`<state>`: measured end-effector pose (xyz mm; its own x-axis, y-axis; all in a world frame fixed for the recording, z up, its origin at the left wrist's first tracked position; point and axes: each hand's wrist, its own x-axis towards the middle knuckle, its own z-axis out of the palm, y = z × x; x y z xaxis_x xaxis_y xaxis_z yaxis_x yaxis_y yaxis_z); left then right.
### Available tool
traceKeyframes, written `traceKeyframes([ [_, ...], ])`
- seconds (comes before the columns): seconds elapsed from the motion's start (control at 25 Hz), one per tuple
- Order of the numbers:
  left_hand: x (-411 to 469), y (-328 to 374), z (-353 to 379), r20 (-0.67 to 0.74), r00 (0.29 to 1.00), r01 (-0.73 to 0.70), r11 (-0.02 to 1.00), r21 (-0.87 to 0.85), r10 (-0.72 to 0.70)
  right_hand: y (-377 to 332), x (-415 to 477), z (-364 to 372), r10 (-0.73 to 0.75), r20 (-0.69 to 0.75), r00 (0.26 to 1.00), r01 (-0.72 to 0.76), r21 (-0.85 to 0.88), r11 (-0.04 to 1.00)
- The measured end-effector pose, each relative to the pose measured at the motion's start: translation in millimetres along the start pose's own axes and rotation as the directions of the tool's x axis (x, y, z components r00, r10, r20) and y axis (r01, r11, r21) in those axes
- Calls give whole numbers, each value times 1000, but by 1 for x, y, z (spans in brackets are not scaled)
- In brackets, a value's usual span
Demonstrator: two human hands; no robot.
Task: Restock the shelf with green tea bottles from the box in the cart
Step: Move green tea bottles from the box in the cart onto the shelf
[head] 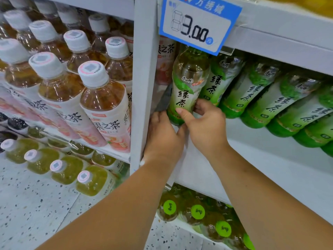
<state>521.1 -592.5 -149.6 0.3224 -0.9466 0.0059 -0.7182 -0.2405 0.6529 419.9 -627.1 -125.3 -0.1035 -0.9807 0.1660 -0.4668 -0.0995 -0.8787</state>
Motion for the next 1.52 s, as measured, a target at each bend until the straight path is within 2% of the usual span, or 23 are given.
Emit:
traceKeyframes([
  [0.24,-5,5,-4,21,1000,0,999,-51,1,-4,4,-5,101,89,991,-106,59,993],
  [0.36,-6,4,-9,19,1000,-14,985,-169,17,-8,0,-8,199,151,968,-203,12,979],
  [0.44,-7,2,-12,19,999,-22,971,-240,27,-9,-7,-13,277,149,949,-275,-31,961],
  [0.56,-14,5,-18,49,998,-10,956,-294,25,-9,-22,-25,342,119,932,-347,23,938],
  [0.72,-41,15,-32,229,972,140,912,-387,-52,-6,-58,-59,391,110,914,-399,60,915],
  [0.8,-56,16,-40,317,948,161,907,-390,-32,-6,-82,-79,432,102,896,-440,86,894],
  [0.92,-82,23,-50,478,878,222,885,-408,0,-10,-123,-112,519,104,848,-529,112,841],
  [1.16,-154,57,-73,758,646,207,934,-291,93,-27,-211,-177,664,78,744,-668,129,733],
  [1.36,-216,99,-107,830,512,63,955,-291,219,-75,-286,-241,705,10,709,-699,139,701],
  [1.52,-270,139,-124,870,404,0,951,-308,281,-114,-353,-286,713,-47,699,-705,123,699],
])
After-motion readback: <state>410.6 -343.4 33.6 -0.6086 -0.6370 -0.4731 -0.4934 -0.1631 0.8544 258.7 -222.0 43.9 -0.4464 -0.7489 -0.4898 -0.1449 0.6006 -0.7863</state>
